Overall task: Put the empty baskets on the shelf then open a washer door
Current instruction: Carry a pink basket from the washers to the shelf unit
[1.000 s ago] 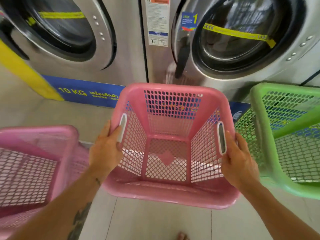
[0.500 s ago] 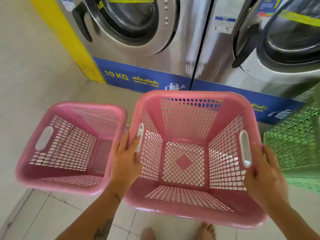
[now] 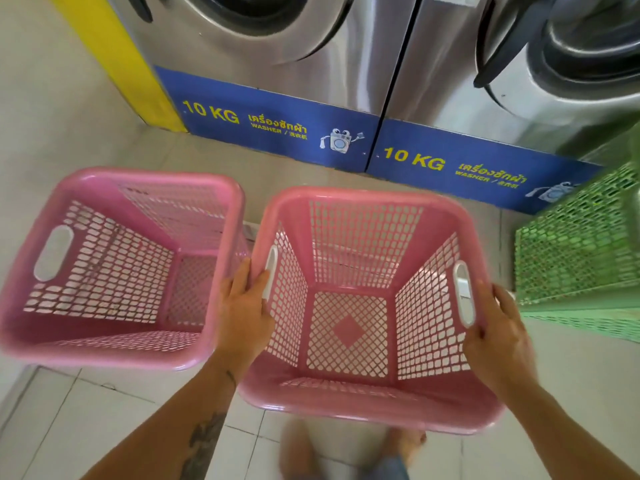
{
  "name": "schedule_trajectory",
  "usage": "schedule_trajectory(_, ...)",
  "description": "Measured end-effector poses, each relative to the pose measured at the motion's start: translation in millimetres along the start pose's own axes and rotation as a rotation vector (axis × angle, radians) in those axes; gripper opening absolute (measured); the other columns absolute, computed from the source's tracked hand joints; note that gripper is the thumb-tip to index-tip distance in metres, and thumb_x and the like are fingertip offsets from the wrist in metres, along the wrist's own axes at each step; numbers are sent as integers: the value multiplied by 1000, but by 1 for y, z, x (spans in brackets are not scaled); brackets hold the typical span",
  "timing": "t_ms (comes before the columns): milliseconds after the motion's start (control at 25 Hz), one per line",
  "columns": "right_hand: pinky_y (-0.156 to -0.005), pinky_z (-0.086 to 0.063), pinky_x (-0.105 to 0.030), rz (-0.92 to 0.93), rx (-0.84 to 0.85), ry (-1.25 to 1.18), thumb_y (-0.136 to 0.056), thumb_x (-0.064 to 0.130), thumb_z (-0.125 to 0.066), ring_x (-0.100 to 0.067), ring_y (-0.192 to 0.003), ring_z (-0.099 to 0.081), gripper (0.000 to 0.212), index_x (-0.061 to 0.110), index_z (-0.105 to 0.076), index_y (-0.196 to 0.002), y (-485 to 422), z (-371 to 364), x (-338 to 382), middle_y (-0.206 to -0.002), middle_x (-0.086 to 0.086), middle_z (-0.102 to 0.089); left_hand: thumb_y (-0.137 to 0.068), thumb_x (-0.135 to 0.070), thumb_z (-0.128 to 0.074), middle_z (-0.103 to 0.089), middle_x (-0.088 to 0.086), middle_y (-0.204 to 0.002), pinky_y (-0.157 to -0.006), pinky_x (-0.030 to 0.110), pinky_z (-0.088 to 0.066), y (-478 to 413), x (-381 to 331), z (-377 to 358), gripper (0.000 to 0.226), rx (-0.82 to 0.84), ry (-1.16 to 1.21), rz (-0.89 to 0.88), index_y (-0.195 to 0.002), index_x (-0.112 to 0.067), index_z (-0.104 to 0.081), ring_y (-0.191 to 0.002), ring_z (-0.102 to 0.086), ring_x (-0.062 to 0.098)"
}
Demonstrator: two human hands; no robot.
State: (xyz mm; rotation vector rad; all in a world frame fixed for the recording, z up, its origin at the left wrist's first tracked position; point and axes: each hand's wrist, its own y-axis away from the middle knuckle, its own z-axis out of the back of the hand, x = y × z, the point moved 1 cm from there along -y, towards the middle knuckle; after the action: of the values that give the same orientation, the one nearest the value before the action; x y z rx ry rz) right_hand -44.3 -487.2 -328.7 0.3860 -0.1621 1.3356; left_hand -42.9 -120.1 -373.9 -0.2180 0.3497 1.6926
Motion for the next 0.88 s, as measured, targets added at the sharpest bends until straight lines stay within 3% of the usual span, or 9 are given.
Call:
schedule_trajectory(120, -71, -56, -57, 32, 28, 34, -78, 10, -45, -43, -106, -58, 81, 32, -18, -151, -13, -36, -7, -147, -9, -34, -78, -8, -62, -37, 6, -150, -116, 42, -29, -10, 10, -13, 69, 11, -54, 4, -143, -21, -44, -139, -31, 27)
schedule_trajectory(240, -81, -54, -56, 25, 142, 157, -83, 7, -51, -44, -116, -55, 89, 31, -1, -153, -21, -61, -6, -158, -13, -18, -73, -10, -66, -44, 7, -140, -108, 45, -41, -25, 21, -24, 79, 22, -75, 10, -145, -22, -38, -127, -43, 29)
schedule_trajectory(320, -82, -55, -54, 7, 238, 204, -81, 4, -58, -43, -114, -58, 97, 28, 2, -153, -16, -67, -5, -159, -12, -13, -67, -7, -68, -48, 8, -131, -99, 47, -47, -26, 25, -29, 80, 75, -41, 24, -142, -17, -39, -117, -50, 32)
schedule_trajectory(440, -77, -57, -50, 3, 291, 158, -81, 10, -61, -40, -105, -63, 87, 24, -9, -150, -7, -61, -7, -153, -8, -20, -62, 0, -59, -49, 11, -122, -93, 45, -50, -22, 15, -17, 67, 166, 59, 113, -127, -8, -50, -110, -53, 35)
schedule_trajectory(600, -73, -56, -40, 12, 297, 39, -88, 20, -54, -29, -101, -64, 57, 22, -33, -141, -1, -34, 3, -136, -5, -45, -75, 1, -55, -49, 12, -129, -82, 31, -50, -20, -13, 11, 59, 284, 144, 246, -133, -8, -51, -99, -57, 24)
schedule_trajectory(720, -84, -54, -38, 116, 301, 35, -91, 21, -51, -25, -110, -60, 47, 19, -41, -138, 10, -6, 8, -133, -3, -49, -83, -5, -52, -63, 12, -121, -60, 30, -54, -15, -46, 29, 45, 278, 294, 306, -126, -15, -60, -75, -66, 19)
schedule_trajectory(880, -107, -39, -40, 155, 293, 22, -94, 26, -49, -23, -135, -41, 53, 24, -36, -145, 21, 38, -8, -151, 0, -36, -88, -7, -49, -67, 3, -120, -90, 27, -47, -6, -120, 42, 37, 244, 420, 187, -121, -17, -63, -104, -62, 17)
